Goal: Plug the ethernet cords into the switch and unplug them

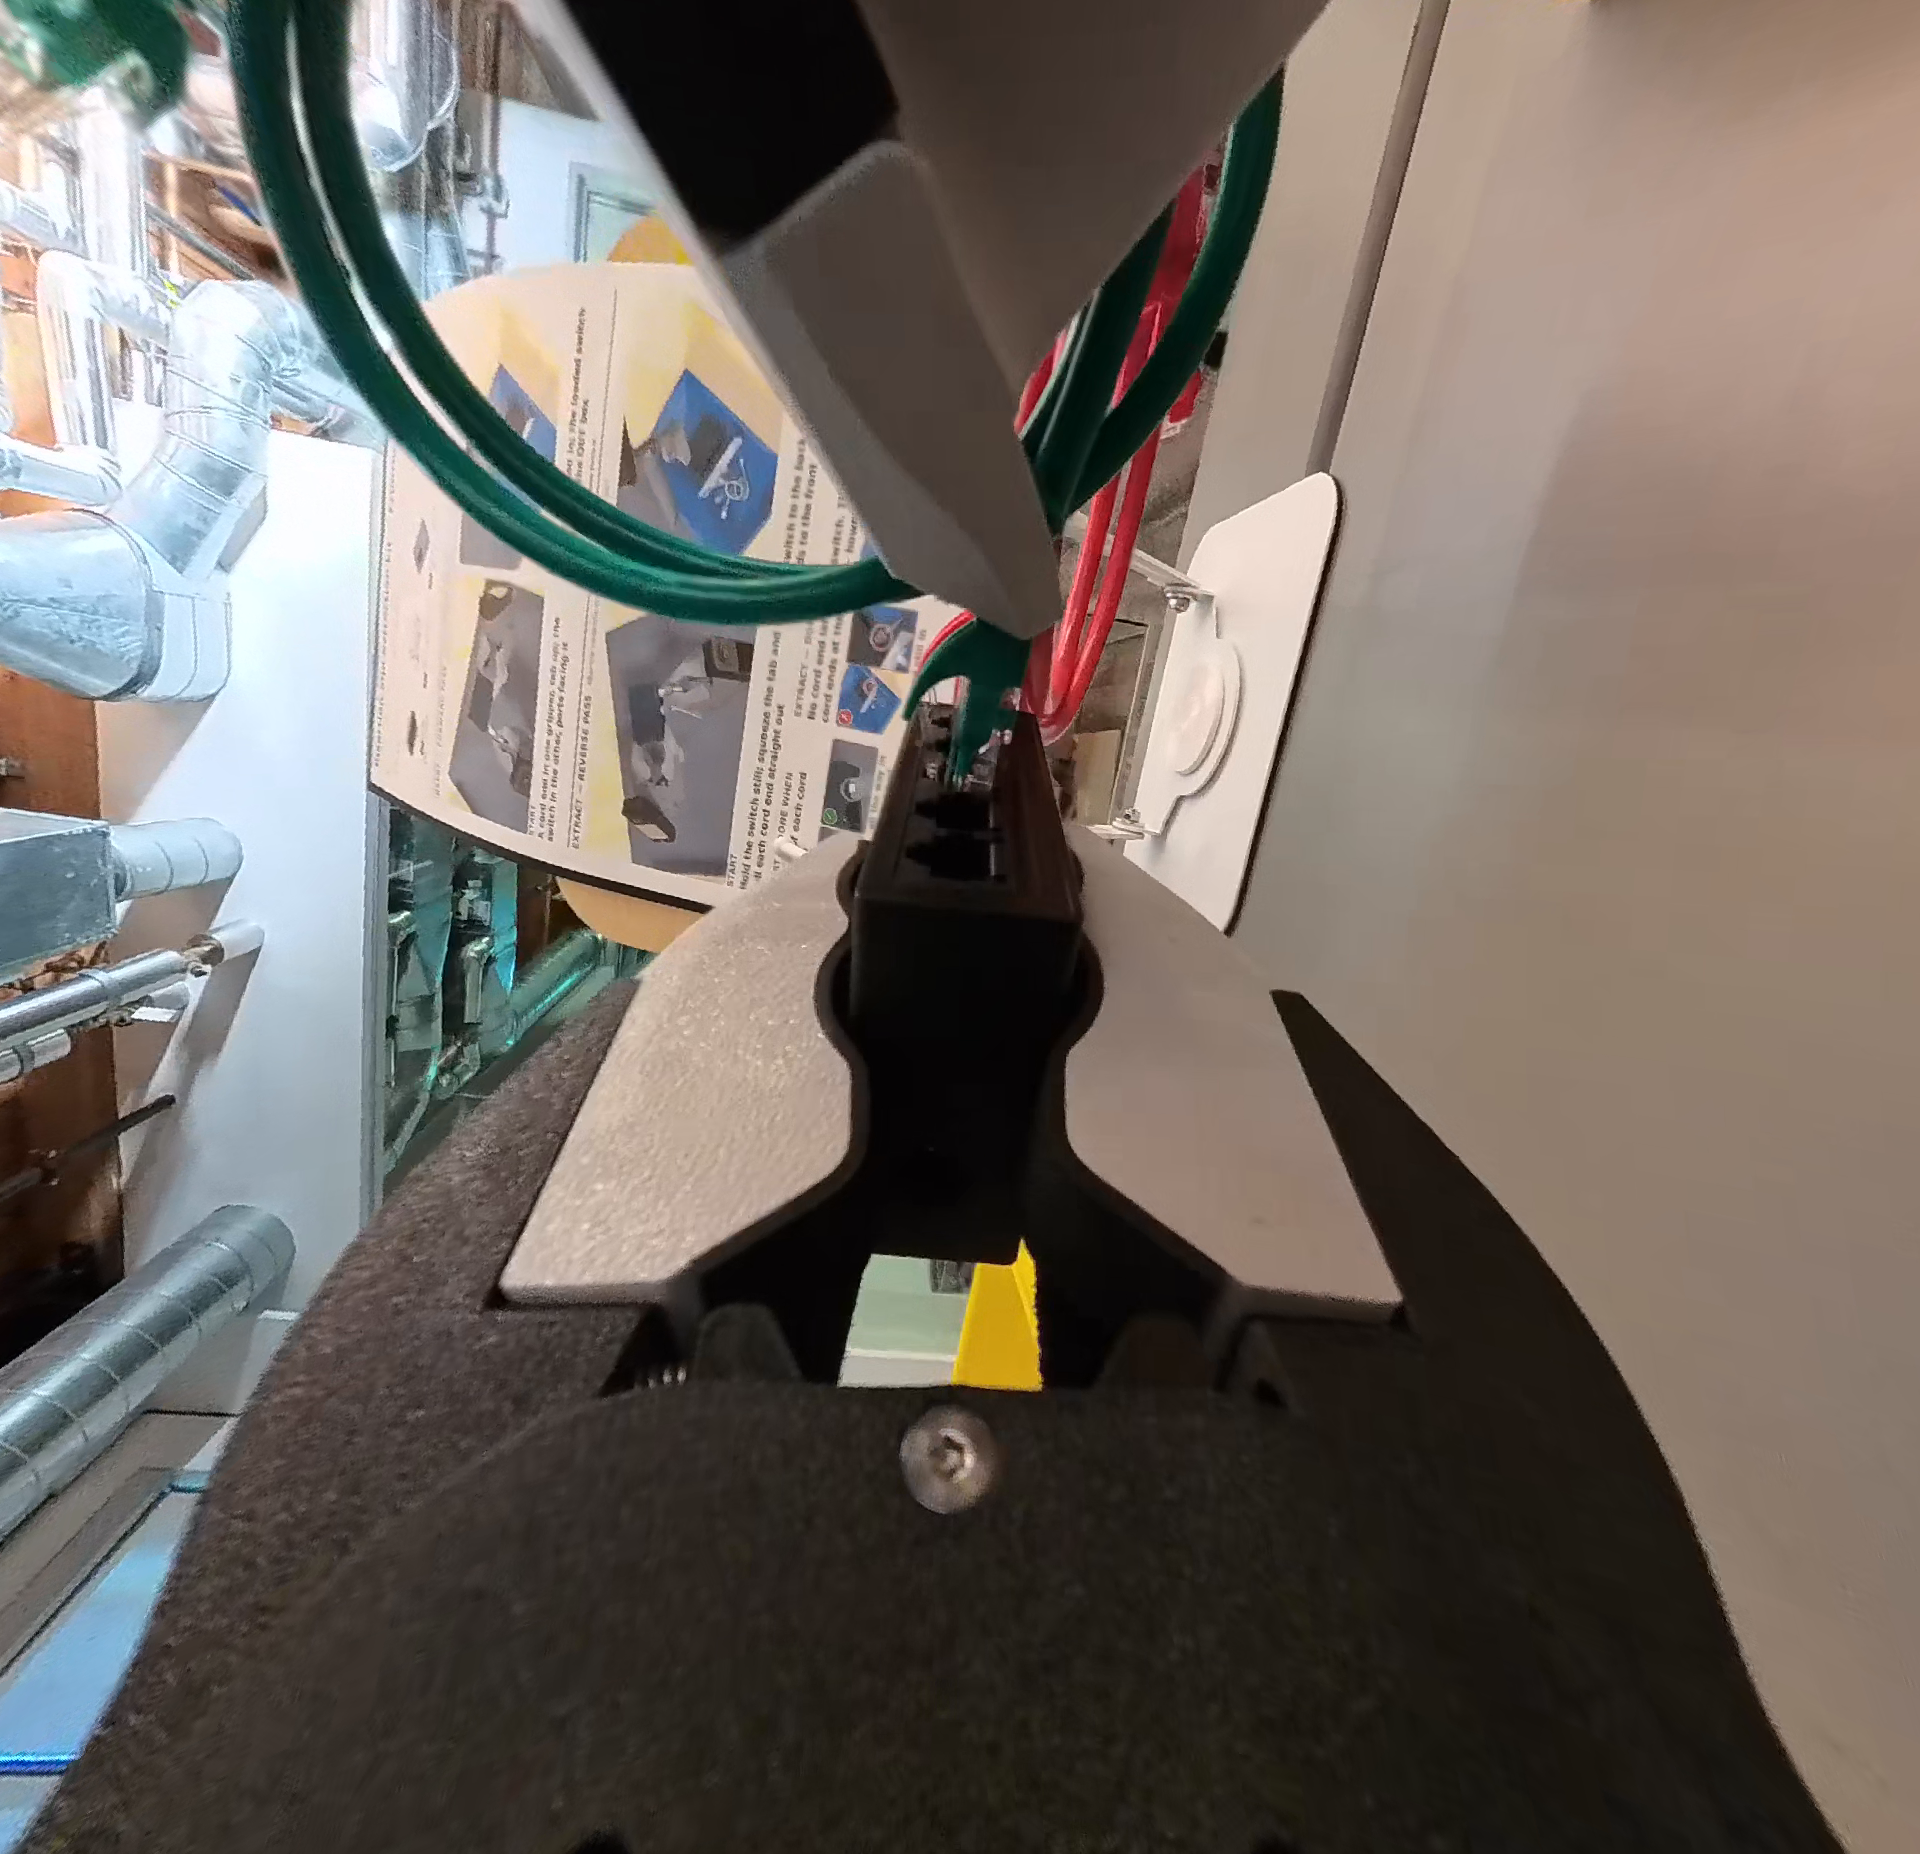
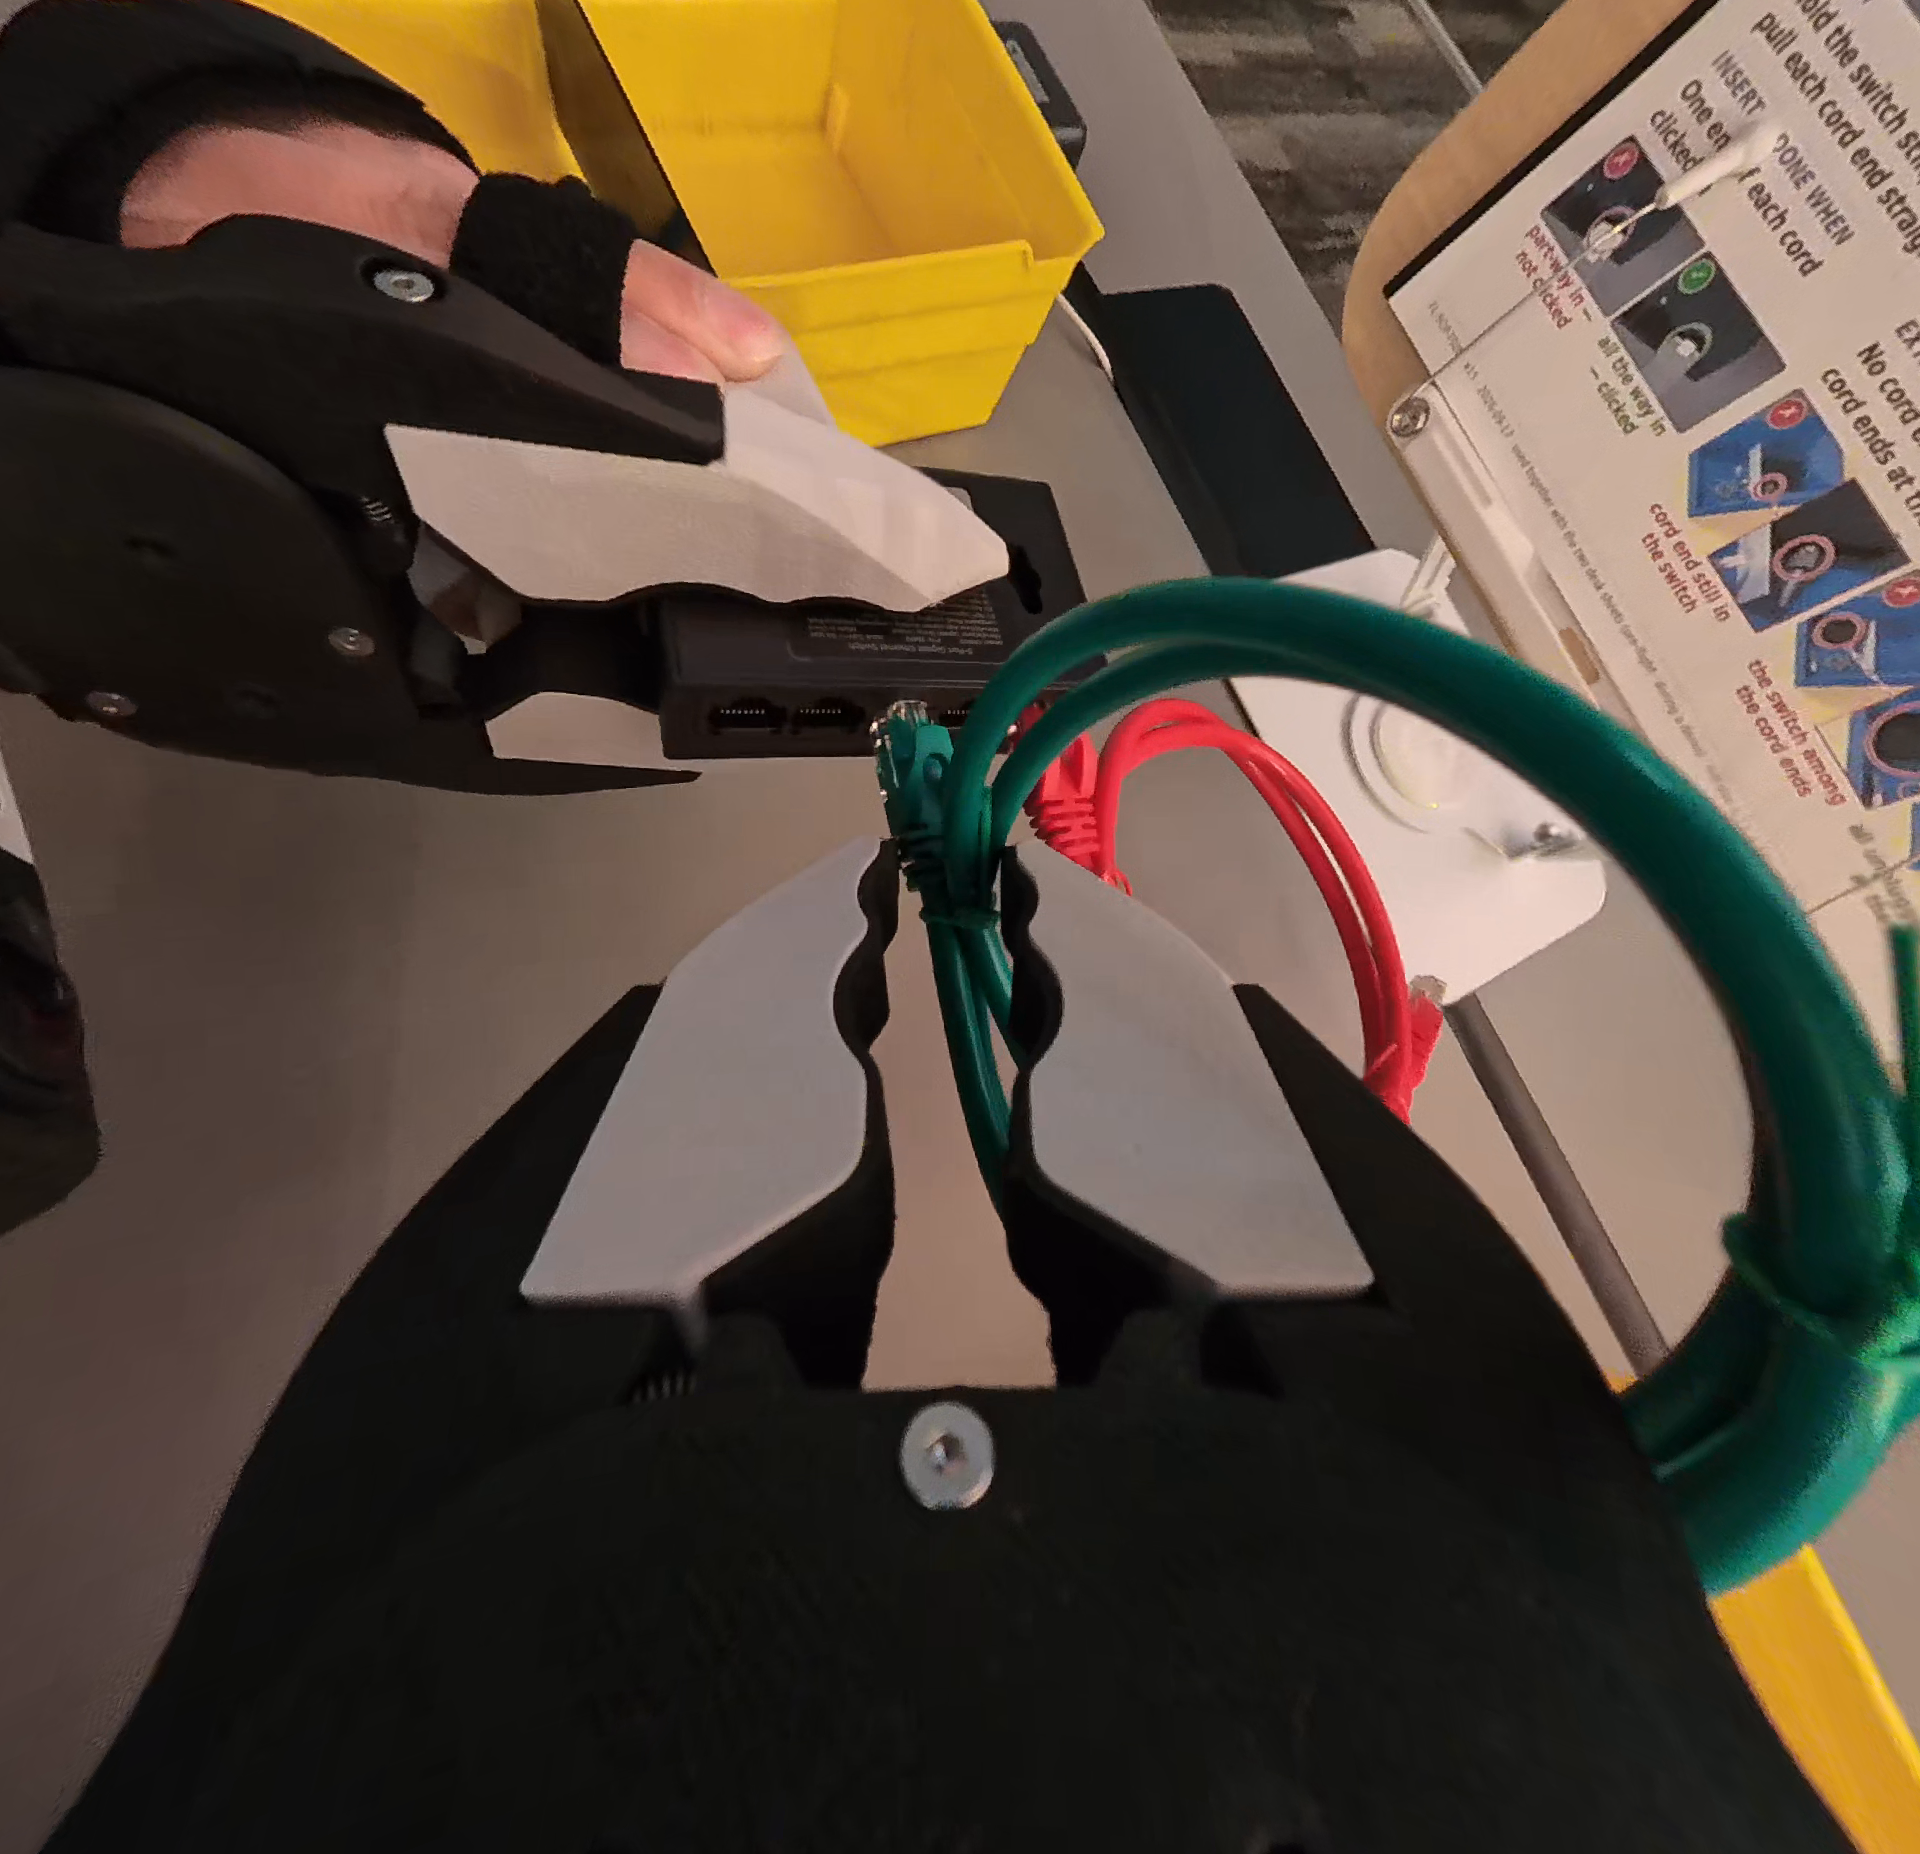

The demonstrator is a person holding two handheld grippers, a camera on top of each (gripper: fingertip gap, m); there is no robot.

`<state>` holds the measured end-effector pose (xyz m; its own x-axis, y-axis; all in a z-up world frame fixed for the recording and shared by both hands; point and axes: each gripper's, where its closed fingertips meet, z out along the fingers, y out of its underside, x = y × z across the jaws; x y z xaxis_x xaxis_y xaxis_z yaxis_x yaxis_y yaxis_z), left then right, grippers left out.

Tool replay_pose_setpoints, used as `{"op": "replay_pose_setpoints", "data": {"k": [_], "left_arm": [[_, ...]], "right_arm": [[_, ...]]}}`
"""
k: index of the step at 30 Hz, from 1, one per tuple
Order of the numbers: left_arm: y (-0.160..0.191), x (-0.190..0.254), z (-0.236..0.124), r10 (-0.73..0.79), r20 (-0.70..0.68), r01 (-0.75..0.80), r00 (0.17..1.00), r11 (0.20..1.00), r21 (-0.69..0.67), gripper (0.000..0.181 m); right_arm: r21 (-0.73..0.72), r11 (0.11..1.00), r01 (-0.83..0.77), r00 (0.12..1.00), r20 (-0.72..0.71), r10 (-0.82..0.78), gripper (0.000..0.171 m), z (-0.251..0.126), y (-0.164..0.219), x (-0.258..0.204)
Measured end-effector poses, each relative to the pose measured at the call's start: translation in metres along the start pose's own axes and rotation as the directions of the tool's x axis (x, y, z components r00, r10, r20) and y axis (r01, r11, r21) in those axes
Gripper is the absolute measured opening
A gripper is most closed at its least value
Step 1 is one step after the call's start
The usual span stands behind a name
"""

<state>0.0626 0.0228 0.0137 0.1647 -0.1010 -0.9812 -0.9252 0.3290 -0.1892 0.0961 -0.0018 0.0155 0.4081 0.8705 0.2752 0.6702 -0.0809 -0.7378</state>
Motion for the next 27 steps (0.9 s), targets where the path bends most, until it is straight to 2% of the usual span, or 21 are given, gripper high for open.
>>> {"op": "replay_pose_setpoints", "data": {"k": [7, 16, 22, 27], "left_arm": [[-0.005, -0.004, -0.003, 0.007, 0.023, -0.007, 1.0, 1.0, 0.023, 0.03], [-0.004, -0.012, -0.007, 0.003, 0.056, -0.005, 0.998, 0.999, 0.042, 0.03], [-0.004, -0.016, -0.009, 0.007, 0.073, -0.011, 0.997, 0.998, 0.058, 0.03], [-0.004, -0.02, -0.011, 0.004, 0.089, -0.01, 0.996, 0.998, 0.066, 0.03]], "right_arm": [[0.05, 0.999, -0.004, 0.998, 0.058, 0.001, 0.023, -0.005, -0.002, -0.004], [0.125, 0.991, -0.047, 0.992, 0.124, 0.032, 0.018, -0.009, -0.009, -0.006], [0.148, 0.989, 0.007, 0.994, 0.105, -0.023, 0.017, -0.011, -0.014, -0.01], [0.222, 0.974, 0.055, 0.99, 0.115, -0.082, 0.016, -0.014, -0.019, -0.011]]}}
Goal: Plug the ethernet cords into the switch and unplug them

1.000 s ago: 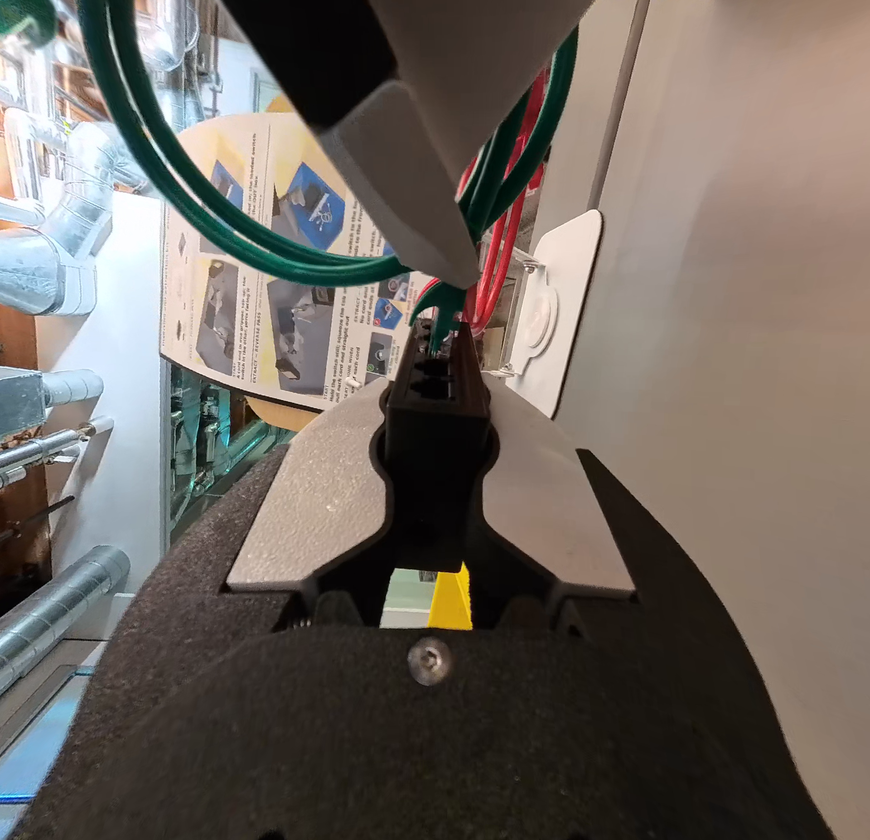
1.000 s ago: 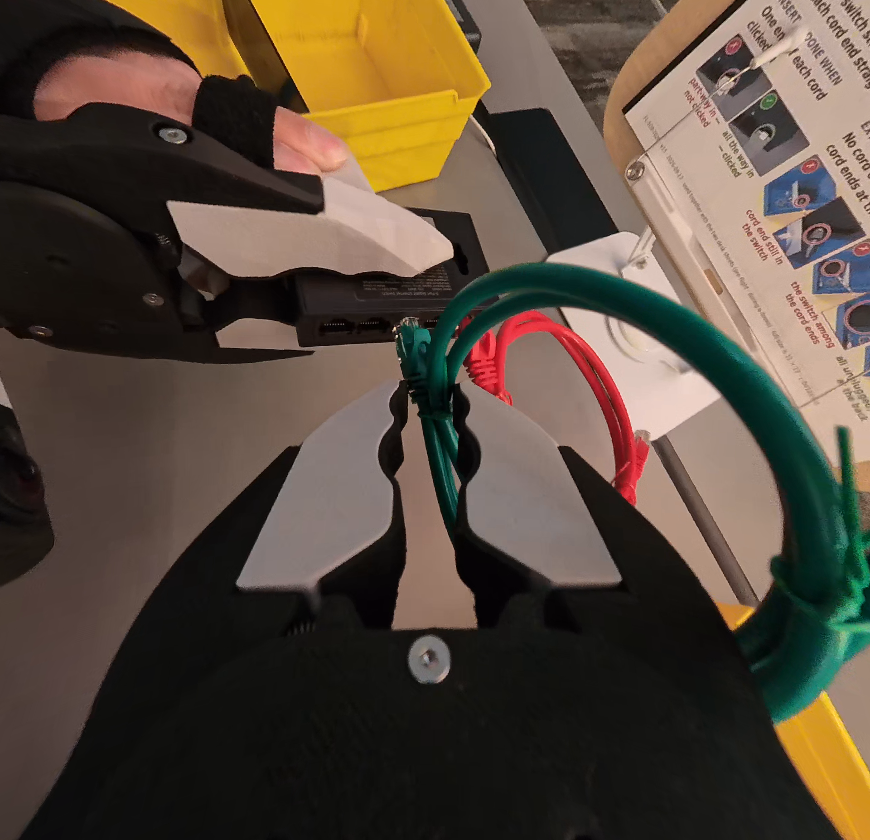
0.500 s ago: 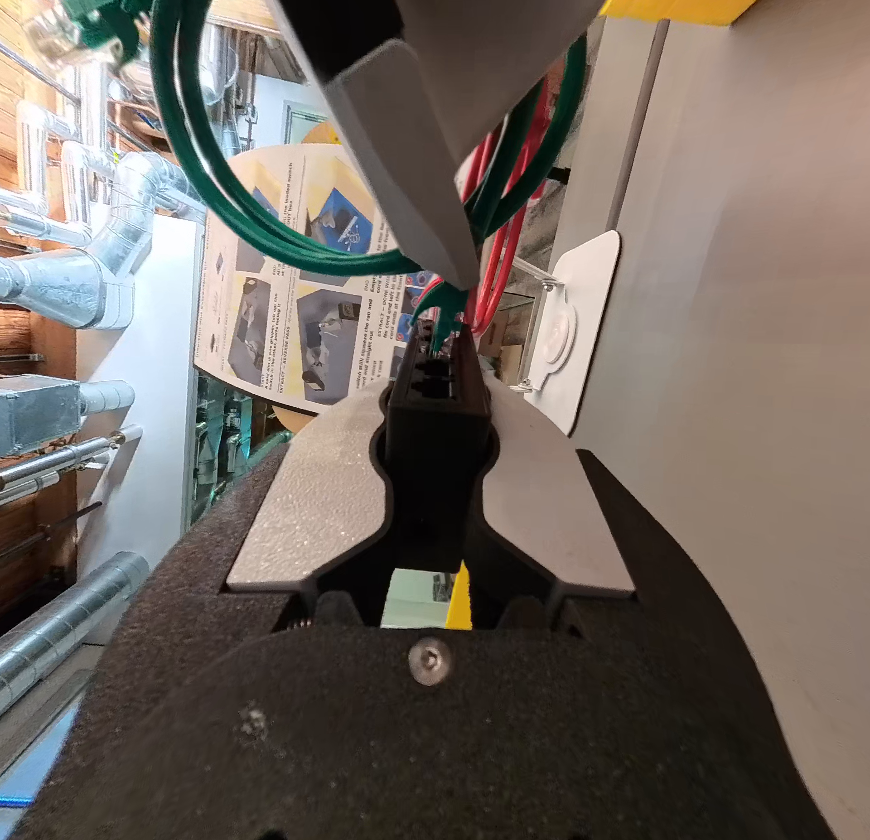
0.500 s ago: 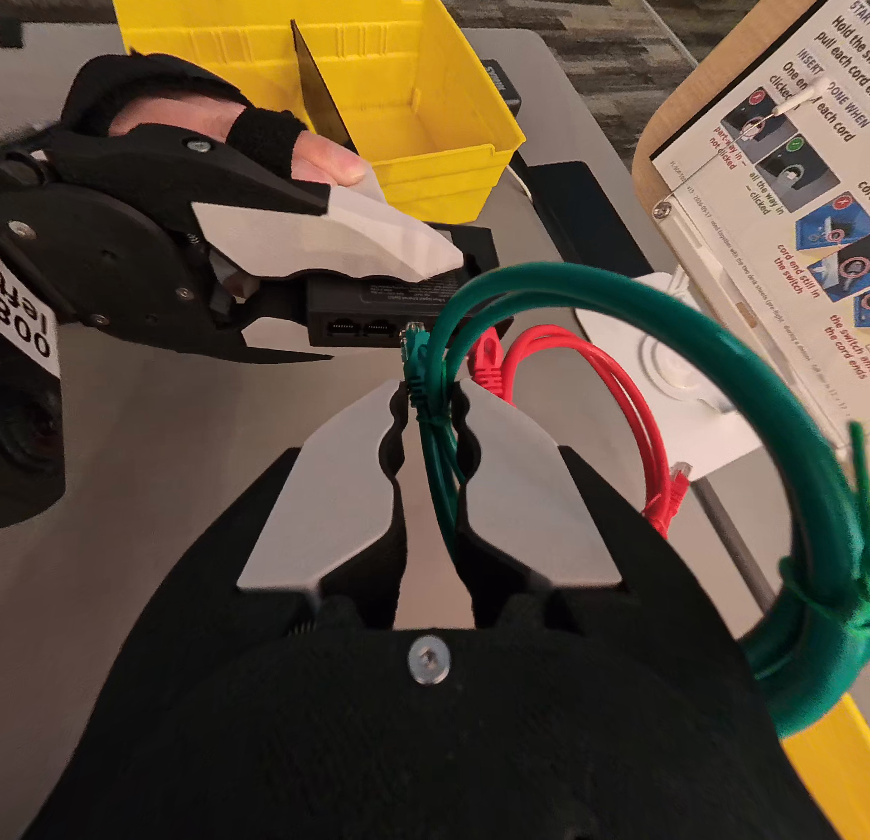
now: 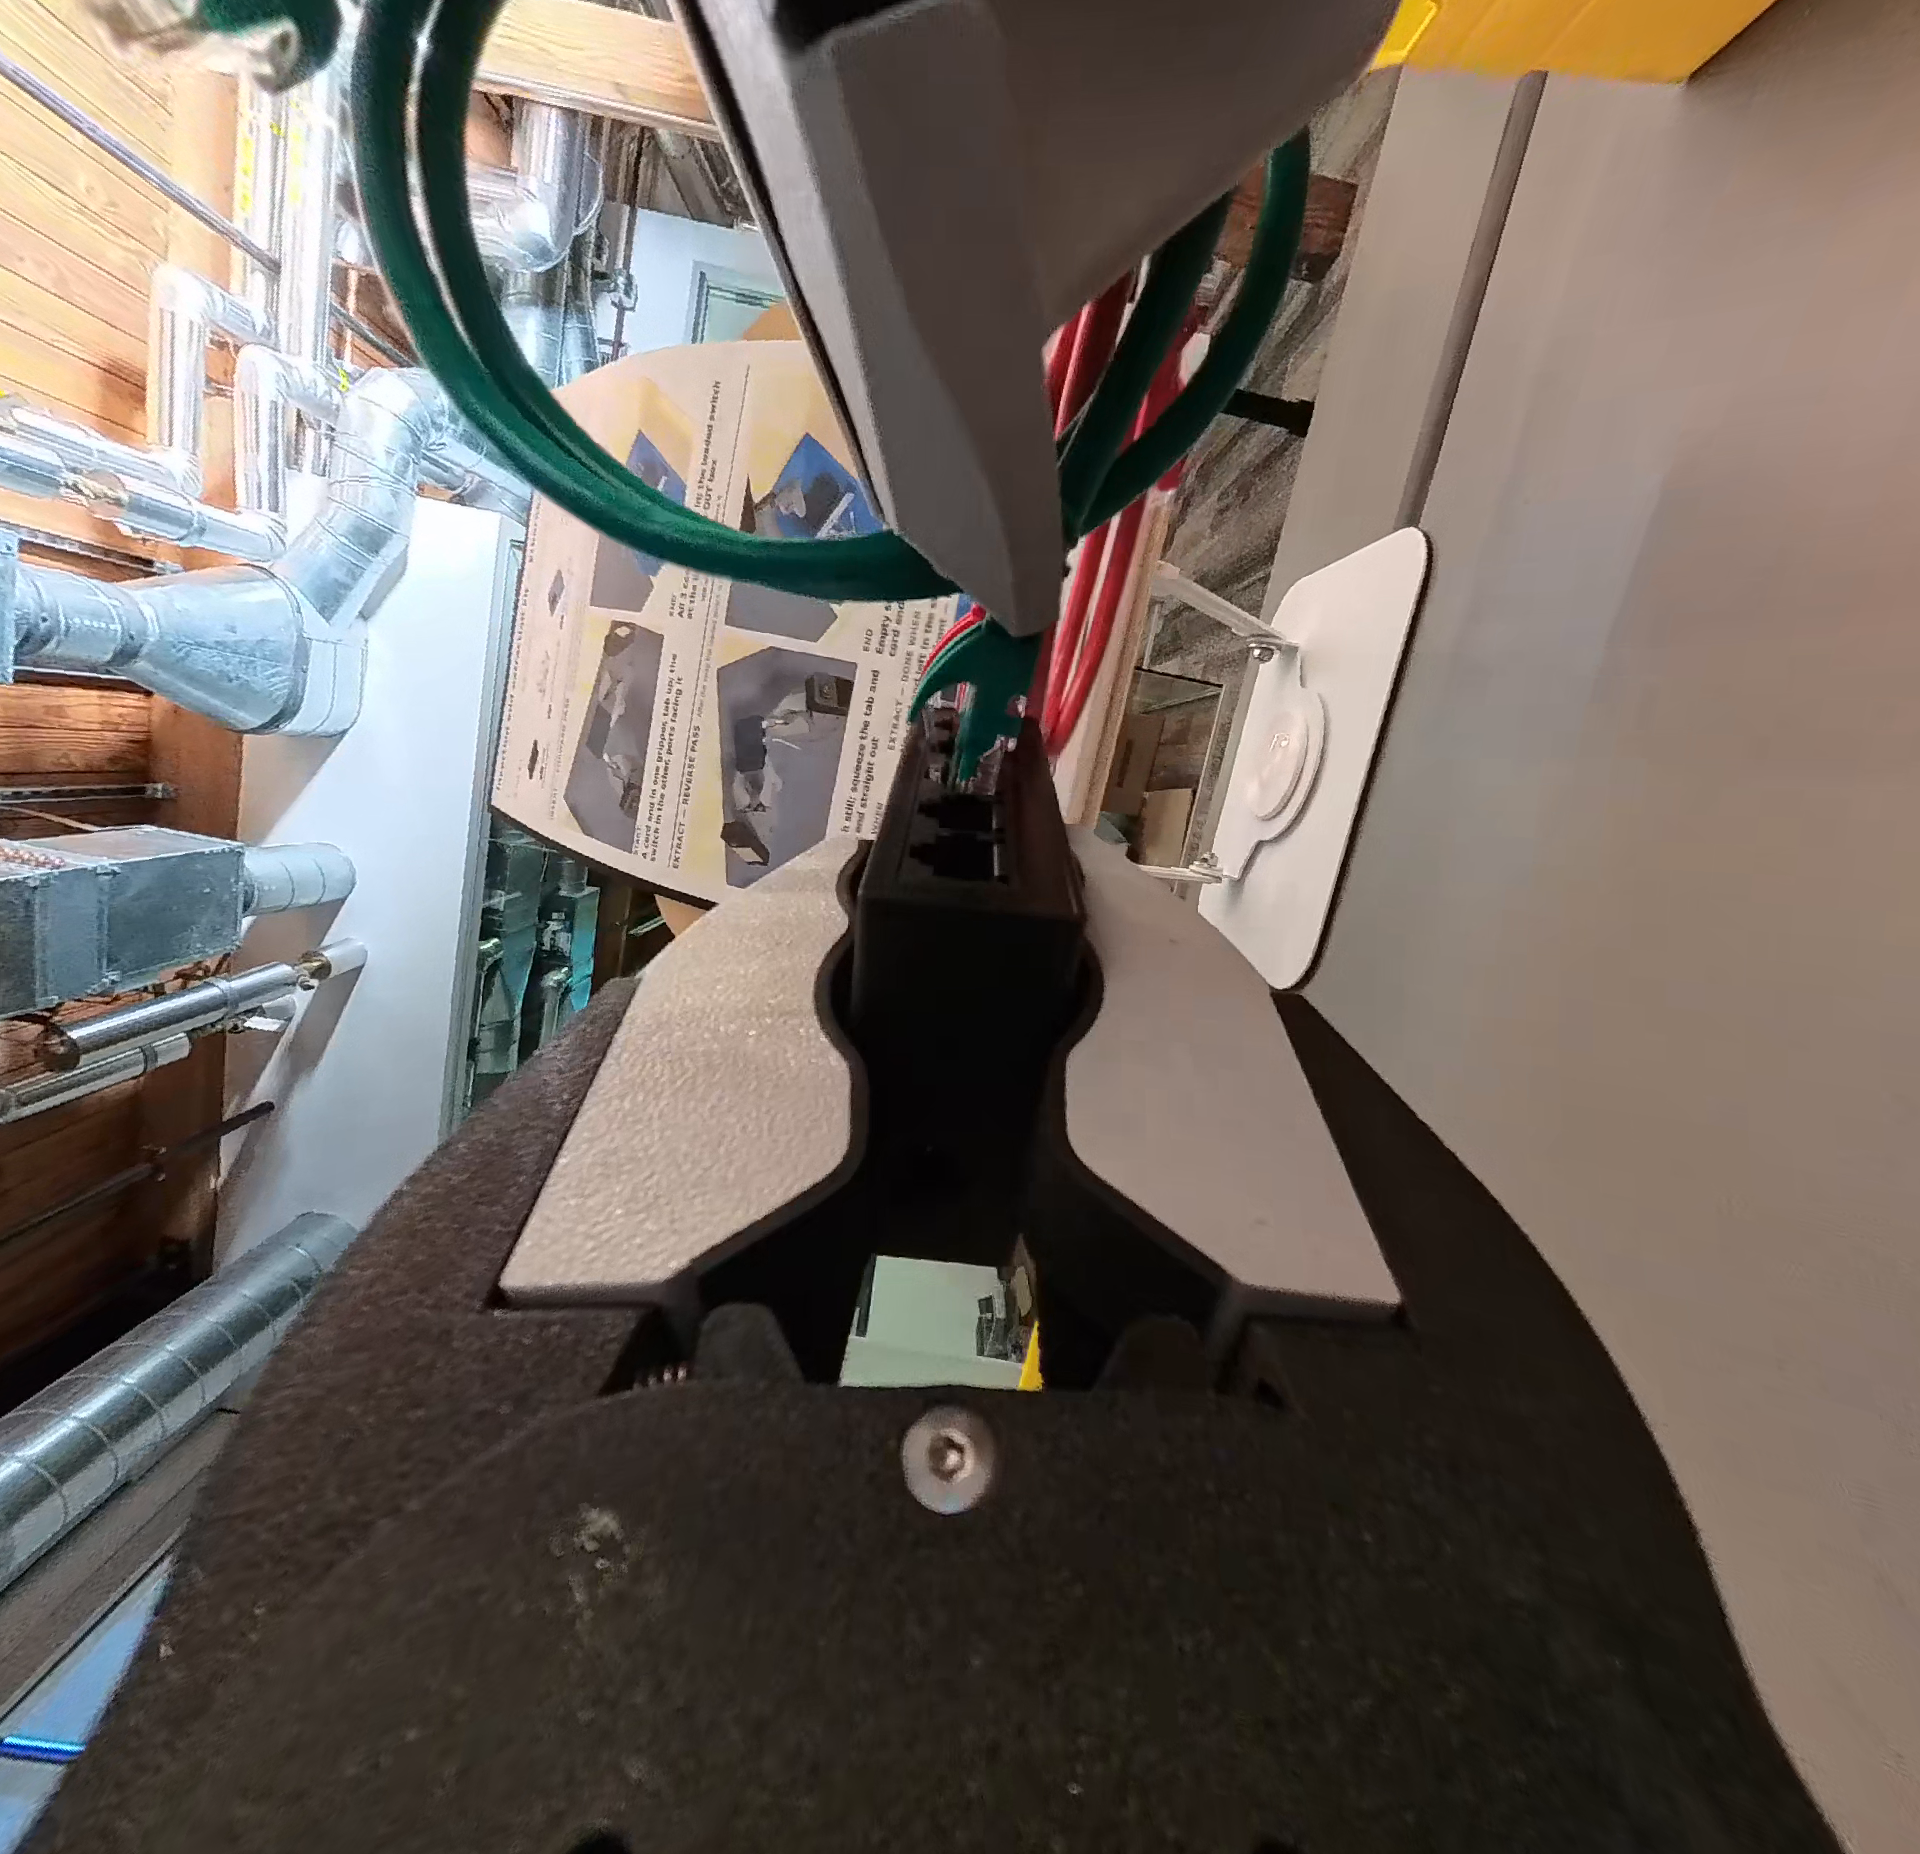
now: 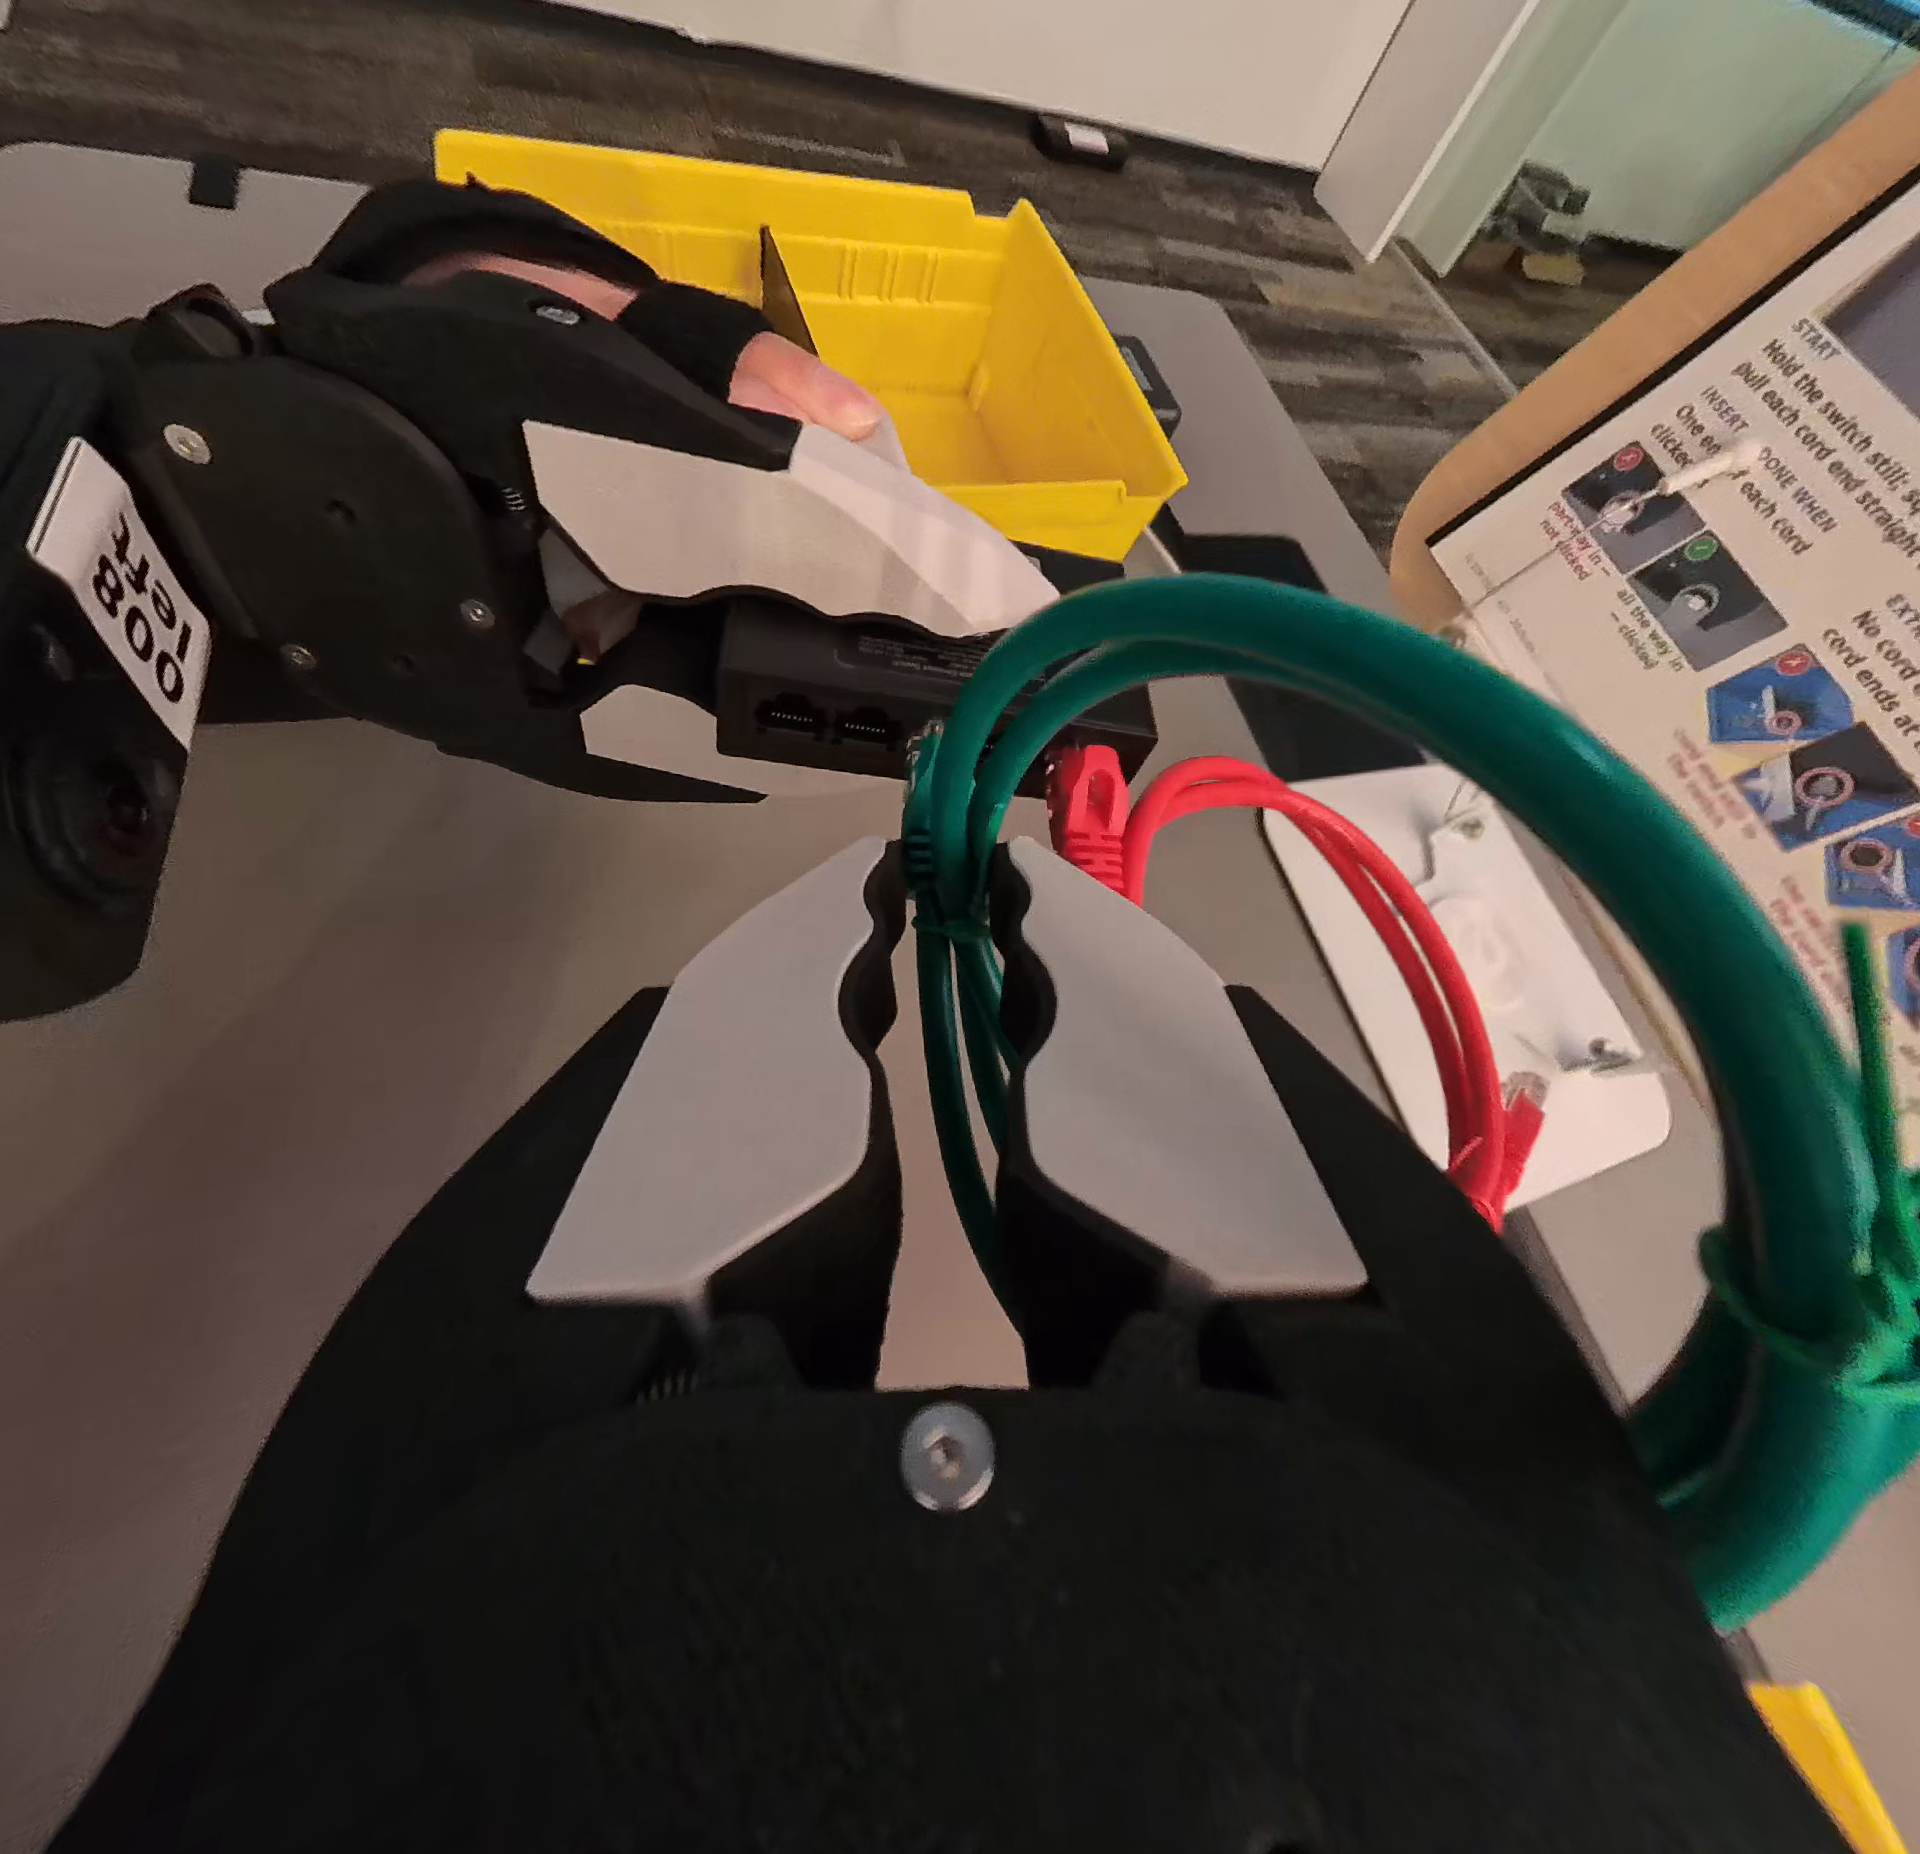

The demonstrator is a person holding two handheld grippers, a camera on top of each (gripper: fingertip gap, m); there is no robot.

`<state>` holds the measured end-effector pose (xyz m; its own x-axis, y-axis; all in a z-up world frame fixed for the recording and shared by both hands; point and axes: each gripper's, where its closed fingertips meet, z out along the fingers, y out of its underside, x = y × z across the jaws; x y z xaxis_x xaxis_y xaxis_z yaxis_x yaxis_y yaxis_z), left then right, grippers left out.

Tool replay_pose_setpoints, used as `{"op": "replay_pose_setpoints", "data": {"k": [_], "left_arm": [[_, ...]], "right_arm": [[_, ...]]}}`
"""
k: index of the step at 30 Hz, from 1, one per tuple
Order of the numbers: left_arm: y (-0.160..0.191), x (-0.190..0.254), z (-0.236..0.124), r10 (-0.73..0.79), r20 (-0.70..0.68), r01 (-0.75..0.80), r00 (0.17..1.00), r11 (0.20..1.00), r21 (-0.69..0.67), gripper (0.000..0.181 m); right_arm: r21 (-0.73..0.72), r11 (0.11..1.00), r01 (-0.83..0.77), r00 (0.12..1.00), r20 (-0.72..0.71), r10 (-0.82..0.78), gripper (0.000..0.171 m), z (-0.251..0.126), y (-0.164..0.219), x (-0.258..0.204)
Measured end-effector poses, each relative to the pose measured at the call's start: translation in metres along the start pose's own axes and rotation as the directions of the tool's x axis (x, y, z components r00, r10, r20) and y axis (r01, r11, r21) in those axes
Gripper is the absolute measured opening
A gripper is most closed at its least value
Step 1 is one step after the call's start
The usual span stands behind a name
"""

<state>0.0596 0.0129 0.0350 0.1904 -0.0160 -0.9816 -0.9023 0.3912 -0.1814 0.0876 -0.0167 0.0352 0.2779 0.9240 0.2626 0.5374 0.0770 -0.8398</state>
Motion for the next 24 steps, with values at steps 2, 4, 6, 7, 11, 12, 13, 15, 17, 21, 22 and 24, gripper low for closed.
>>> {"op": "replay_pose_setpoints", "data": {"k": [2, 4, 6, 7, 11, 12, 13, 15, 17, 21, 22, 24], "left_arm": [[0.0, -0.001, 0.0, -0.002, 0.003, 0.002, 1.0, 1.0, 0.002, 0.03], [0.0, -0.002, 0.0, 0.001, 0.009, -0.001, 1.0, 1.0, 0.003, 0.03], [0.0, -0.001, 0.0, -0.006, 0.005, 0.006, 1.0, 1.0, 0.006, 0.03], [0.0, 0.0, 0.0, -0.005, 0.005, 0.005, 1.0, 1.0, 0.005, 0.03], [0.001, -0.003, -0.001, -0.019, 0.017, 0.019, 1.0, 1.0, 0.007, 0.03], [0.001, -0.003, -0.001, -0.021, 0.016, 0.021, 1.0, 1.0, 0.007, 0.03], [0.001, -0.004, -0.001, -0.021, 0.021, 0.021, 1.0, 1.0, 0.009, 0.03], [0.0, -0.005, -0.002, -0.027, 0.02, 0.027, 0.999, 1.0, 0.016, 0.03], [-0.002, -0.007, -0.003, -0.032, 0.03, 0.032, 0.999, 0.999, 0.023, 0.03], [-0.002, -0.009, -0.004, -0.047, 0.027, 0.046, 0.999, 0.998, 0.034, 0.03], [-0.002, -0.007, -0.004, -0.05, 0.023, 0.049, 0.998, 0.998, 0.036, 0.03], [-0.002, -0.005, -0.004, -0.059, 0.018, 0.058, 0.998, 0.998, 0.038, 0.03]], "right_arm": [[0.027, 1.0, 0.012, 1.0, 0.006, -0.012, 0.016, 0.0, -0.002, 0.0], [0.042, 0.999, 0.014, 1.0, 0.012, -0.014, 0.016, 0.0, -0.002, 0.0], [0.053, 0.998, 0.027, 1.0, 0.01, -0.027, 0.016, 0.0, -0.002, 0.0], [0.055, 0.998, 0.027, 1.0, 0.008, -0.028, 0.017, 0.0, -0.002, 0.0], [0.083, 0.996, 0.035, 0.999, -0.004, -0.035, 0.017, 0.001, -0.004, 0.001], [0.089, 0.995, 0.037, 0.999, -0.006, -0.037, 0.018, 0.001, -0.005, 0.001], [0.095, 0.995, 0.039, 0.999, -0.006, -0.038, 0.017, 0.0, -0.005, 0.001], [0.106, 0.994, 0.034, 0.999, 0.003, -0.034, 0.017, -0.001, -0.007, 0.0], [0.128, 0.992, 0.02, 0.999, 0.025, -0.023, 0.016, -0.003, -0.009, -0.001], [0.179, 0.984, -0.003, 0.998, 0.061, -0.008, 0.016, -0.005, -0.011, -0.003], [0.177, 0.984, -0.006, 0.998, 0.066, -0.006, 0.016, -0.004, -0.011, -0.003], [0.169, 0.986, -0.002, 0.998, 0.064, -0.009, 0.016, -0.004, -0.009, -0.003]]}}
